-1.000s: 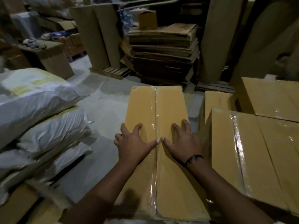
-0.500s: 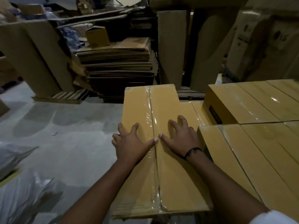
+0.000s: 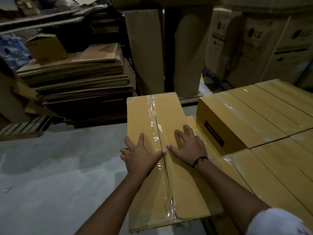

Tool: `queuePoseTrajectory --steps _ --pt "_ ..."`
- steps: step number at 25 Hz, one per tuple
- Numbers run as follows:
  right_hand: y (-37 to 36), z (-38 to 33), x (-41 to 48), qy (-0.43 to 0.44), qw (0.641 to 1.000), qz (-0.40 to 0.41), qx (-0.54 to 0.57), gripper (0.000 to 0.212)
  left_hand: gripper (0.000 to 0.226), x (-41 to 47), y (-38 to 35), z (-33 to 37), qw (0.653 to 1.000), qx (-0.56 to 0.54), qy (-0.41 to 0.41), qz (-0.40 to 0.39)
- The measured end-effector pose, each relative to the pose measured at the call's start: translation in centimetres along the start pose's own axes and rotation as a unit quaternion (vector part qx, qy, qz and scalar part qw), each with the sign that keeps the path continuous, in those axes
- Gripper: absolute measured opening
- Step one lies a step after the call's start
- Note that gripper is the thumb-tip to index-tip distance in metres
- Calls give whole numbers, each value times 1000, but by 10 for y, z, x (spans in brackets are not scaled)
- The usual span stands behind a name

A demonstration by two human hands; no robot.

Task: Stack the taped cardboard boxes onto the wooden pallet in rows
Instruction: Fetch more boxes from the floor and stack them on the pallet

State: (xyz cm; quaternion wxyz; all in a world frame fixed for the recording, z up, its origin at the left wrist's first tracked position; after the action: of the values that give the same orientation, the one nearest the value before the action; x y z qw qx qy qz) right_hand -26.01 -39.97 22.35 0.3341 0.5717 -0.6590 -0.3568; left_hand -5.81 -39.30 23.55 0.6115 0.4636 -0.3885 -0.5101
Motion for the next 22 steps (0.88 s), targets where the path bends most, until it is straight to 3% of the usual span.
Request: queuePoseTrajectory --steps 12,16,22 --pt "-2 63 223 -135 990 28 -8 83 110 235 -46 103 984 -47 -145 -91" --pt "-1 86 276 -182 983 6 -14 81 104 284 -68 134 970 -58 -176 -157" --pt "-12 132 316 -207 977 -44 -39 83 100 307 -118 175 917 -187 -53 -349"
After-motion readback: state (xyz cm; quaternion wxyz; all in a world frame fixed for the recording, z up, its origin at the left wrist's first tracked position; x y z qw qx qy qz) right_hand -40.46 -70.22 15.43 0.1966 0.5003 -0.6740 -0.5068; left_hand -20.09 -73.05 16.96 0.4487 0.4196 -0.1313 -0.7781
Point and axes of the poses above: each hand's wrist, its own x-axis towards the middle knuckle, its own y-axis out of the back of the hand, z = x × y, the point moved 2 cm from there along x, towards the middle knuckle, and after that the axes turned 8 degrees about x, right-handed, at the moved point
